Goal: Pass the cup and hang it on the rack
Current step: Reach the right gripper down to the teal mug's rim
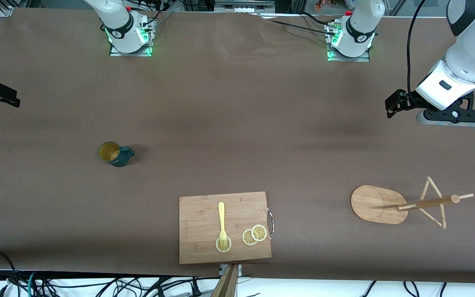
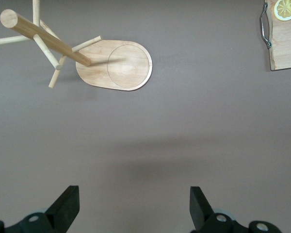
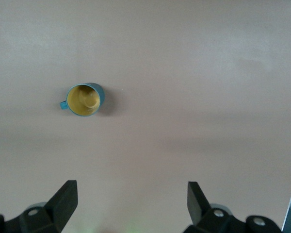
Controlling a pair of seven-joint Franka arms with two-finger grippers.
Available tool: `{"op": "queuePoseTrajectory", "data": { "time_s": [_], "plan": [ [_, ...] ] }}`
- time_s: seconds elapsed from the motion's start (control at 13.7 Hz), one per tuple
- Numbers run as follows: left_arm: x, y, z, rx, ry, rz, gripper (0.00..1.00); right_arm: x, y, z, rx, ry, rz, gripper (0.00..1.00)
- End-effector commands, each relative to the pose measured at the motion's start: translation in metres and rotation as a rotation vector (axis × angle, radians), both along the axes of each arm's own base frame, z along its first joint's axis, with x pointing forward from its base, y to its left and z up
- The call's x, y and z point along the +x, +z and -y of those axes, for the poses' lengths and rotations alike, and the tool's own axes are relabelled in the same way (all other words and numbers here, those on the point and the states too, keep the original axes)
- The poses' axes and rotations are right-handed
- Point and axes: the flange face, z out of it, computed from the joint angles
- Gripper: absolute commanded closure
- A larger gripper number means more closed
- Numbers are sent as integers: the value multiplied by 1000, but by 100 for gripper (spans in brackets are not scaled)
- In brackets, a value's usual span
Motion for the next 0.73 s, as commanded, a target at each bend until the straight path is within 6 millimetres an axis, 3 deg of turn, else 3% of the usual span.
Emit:
{"op": "queuePoseTrajectory", "data": {
  "time_s": [0.0, 0.36, 0.66],
  "plan": [
    [3, 6, 1, 18, -17, -3, 0, 9, -16, -1, 20, 8, -15, 0],
    [3, 6, 1, 18, -15, -3, 0, 27, -60, -1, 27, 8, -74, 0],
    [3, 6, 1, 18, -14, -3, 0, 51, -121, -12, 81, -10, -115, 0]
  ]
}}
